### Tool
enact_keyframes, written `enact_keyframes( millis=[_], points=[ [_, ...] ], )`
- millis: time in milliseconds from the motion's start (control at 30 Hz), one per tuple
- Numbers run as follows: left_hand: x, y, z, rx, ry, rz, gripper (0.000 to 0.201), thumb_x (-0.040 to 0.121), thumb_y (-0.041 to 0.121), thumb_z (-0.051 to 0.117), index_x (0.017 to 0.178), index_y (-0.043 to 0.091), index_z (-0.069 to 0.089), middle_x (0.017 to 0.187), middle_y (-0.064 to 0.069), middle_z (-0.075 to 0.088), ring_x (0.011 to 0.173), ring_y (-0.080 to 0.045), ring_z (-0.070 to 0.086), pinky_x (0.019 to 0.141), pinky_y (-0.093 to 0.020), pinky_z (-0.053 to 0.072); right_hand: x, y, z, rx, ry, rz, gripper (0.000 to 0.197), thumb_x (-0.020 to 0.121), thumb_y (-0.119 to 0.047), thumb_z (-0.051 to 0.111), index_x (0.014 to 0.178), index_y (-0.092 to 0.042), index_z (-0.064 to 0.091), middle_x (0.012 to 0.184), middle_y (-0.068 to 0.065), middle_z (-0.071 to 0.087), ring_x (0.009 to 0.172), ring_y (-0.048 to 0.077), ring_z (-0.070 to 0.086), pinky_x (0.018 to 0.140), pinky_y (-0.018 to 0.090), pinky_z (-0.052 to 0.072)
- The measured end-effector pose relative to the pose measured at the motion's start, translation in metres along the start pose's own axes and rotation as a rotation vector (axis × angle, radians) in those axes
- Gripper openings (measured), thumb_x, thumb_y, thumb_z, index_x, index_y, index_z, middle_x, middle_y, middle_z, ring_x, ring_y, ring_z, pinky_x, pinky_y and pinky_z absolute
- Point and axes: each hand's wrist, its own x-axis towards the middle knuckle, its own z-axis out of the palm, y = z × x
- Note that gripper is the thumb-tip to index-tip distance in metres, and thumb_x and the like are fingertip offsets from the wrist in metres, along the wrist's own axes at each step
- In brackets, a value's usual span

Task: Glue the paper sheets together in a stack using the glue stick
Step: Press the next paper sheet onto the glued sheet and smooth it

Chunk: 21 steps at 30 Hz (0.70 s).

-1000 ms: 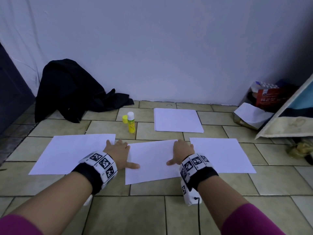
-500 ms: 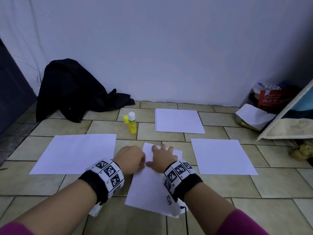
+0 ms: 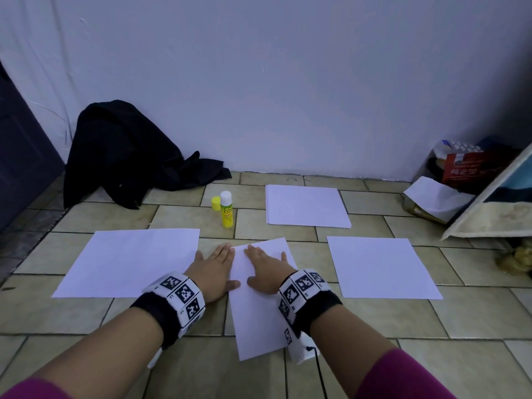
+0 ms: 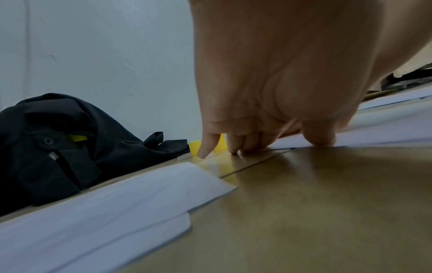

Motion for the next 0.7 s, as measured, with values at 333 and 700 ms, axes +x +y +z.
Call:
enact_keyframes(
  millis=[333,700],
  points=[
    [-0.004,0.001,-0.008,0.059,0.066,0.001,0.077,0.098,0.055,0.031,0.154,0.009,0.003,0.162,-0.003,-0.001,0.149,-0.017,-0.005,0.119,-0.046,0.009,-0.004,0.043,-0.008,-0.015,0.121,0.161,0.084,0.088,-0.052,0.057,0.152,-0.021,0.013,0.159,0.001,0.011,0.145,0.018,0.017,0.116,0.054,0.006],
    [-0.012,-0.008,-0.011,-0.14,0.301,0.153,0.046,0.086,0.046,0.063,0.122,0.018,0.054,0.125,0.003,0.044,0.127,-0.015,0.034,0.091,-0.026,0.035,-0.004,0.02,0.007,-0.118,0.224,0.096,0.05,0.096,-0.023,0.048,0.142,-0.014,0.032,0.145,0.012,0.028,0.13,0.031,0.029,0.097,0.044,0.039]
  ],
)
